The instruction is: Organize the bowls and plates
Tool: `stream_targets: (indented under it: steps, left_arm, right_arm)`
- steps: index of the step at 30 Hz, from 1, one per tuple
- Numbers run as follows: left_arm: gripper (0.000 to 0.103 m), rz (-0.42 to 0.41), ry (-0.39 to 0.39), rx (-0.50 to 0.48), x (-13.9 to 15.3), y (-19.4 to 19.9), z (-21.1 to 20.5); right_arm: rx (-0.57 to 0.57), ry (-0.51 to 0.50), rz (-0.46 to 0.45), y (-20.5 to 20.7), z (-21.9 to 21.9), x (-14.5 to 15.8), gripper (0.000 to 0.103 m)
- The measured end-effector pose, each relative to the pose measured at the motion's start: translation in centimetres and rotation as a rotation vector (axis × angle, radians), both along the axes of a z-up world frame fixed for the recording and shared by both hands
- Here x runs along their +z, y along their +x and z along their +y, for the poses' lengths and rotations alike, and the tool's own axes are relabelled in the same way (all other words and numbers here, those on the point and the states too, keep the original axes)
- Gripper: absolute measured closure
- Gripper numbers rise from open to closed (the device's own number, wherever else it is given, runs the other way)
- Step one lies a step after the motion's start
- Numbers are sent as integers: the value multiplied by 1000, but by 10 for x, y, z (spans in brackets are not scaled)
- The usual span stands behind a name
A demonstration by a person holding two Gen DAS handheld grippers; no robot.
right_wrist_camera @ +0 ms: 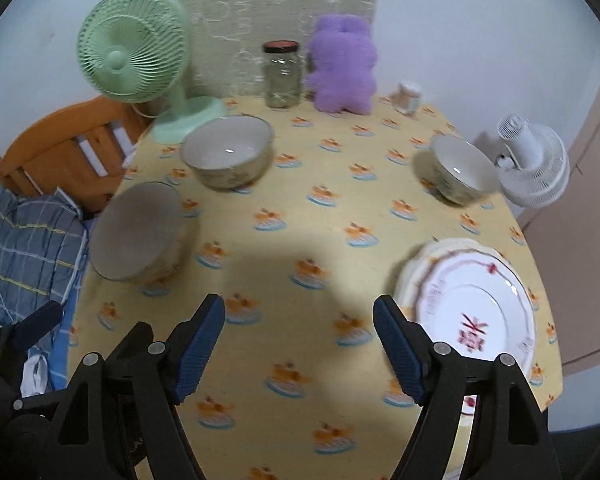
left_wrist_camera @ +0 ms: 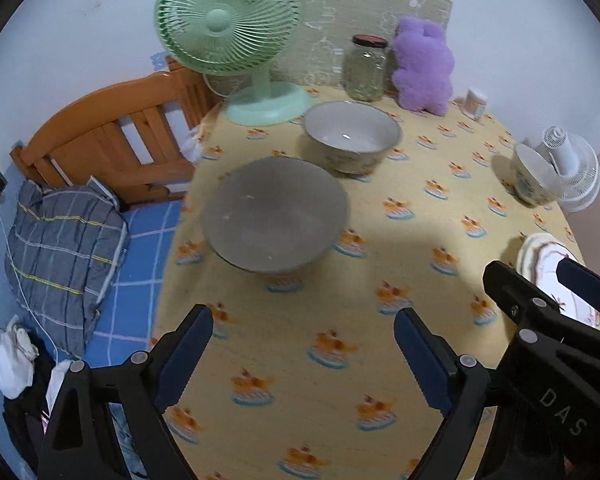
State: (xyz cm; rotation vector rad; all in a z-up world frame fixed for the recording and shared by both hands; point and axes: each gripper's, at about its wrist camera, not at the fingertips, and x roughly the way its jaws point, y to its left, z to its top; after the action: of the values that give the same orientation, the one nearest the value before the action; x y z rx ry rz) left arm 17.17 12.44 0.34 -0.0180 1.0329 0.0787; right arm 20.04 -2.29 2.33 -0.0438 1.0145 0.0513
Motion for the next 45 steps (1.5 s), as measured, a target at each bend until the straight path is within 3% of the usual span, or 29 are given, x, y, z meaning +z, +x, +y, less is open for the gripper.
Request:
stream_targets:
  steps: [9, 12, 20, 23, 25, 27, 33, 36, 45]
  left_arm:
    - [17, -16, 32, 48, -8, 40, 43]
    - [27, 21, 38, 60, -18, 57, 54]
    - [48, 53, 25, 21, -43, 93, 71]
    - [60, 62, 10, 17, -50, 104, 76]
    - [61, 58, -13, 5, -53, 110, 78]
    - [69, 60, -17, -17, -55, 115, 78]
    - [71, 72, -49, -42, -61, 120, 81]
    - [72, 69, -68, -39, -60, 119, 82]
    - [72, 91, -70, -36, -55, 111, 77]
  right_arm:
    - [36, 37, 7, 40, 42, -8, 24]
    - [55, 44, 20, 57, 56, -17, 25]
    - [49, 45, 39, 92, 81, -40, 42]
    - [55, 49, 56, 100, 88, -49, 53]
    - [77, 51, 73, 105, 94, -59, 67]
    - [85, 59, 91, 109, 95, -65, 71]
    - [97, 74, 114, 114, 99, -75, 78]
    - [118, 90, 121, 115, 102, -76, 86]
    - [134, 111, 149, 108, 99, -70, 87]
